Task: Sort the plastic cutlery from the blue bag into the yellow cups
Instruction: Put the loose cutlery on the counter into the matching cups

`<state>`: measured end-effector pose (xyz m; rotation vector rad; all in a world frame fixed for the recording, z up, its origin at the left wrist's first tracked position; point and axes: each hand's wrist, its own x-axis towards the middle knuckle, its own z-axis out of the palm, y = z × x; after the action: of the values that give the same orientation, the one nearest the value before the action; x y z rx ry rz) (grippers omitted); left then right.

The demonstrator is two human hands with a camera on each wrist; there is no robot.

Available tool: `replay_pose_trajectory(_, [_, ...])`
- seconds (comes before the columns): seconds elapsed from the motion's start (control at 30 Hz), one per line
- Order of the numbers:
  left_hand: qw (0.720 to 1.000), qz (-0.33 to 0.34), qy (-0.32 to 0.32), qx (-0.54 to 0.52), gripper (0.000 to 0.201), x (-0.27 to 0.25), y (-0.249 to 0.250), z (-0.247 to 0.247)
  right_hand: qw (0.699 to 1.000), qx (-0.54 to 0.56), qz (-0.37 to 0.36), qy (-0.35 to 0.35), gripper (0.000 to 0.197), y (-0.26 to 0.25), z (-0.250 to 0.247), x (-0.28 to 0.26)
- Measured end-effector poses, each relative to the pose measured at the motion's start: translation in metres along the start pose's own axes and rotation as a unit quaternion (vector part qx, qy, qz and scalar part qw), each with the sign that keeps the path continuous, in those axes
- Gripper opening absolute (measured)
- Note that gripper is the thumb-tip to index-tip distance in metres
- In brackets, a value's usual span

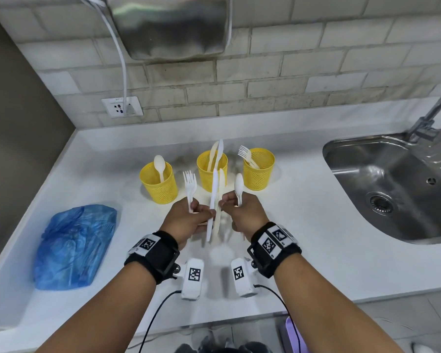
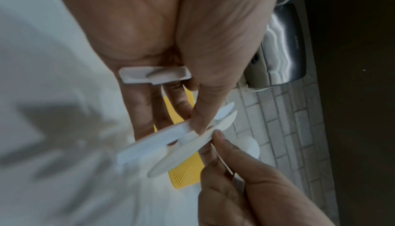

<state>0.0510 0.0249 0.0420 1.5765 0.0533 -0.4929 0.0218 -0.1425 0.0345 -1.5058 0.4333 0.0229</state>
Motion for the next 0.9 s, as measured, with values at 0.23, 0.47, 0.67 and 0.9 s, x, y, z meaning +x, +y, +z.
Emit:
replay_pose_trajectory(0.23, [1.0,0.012,0.013,0.012,0.044,0.002,0.003,0.003,0.999,0.036,0.007,-0.009,0.01,-0.004,-0.004,0.007])
replay_pose_trajectory(0.47, [0.999,0.032,0.013,0.02,0.039,0.0,0.013,0.01,0.999,0.042,0.022,0.025,0.011,-0.004,0.002,0.015])
replay_pose_trajectory(0.67, [0.999,0.036,-0.002,0.013,0.015,0.001,0.022,0.016,0.997,0.071,0.015,0.026,0.011,-0.009,0.009,0.017])
replay_pose_trajectory(0.9, [0.999,0.04,0.004,0.014,0.029,0.005,0.019,0.016,0.999,0.051,0.004,0.013,0.012,-0.014,0.007,0.016])
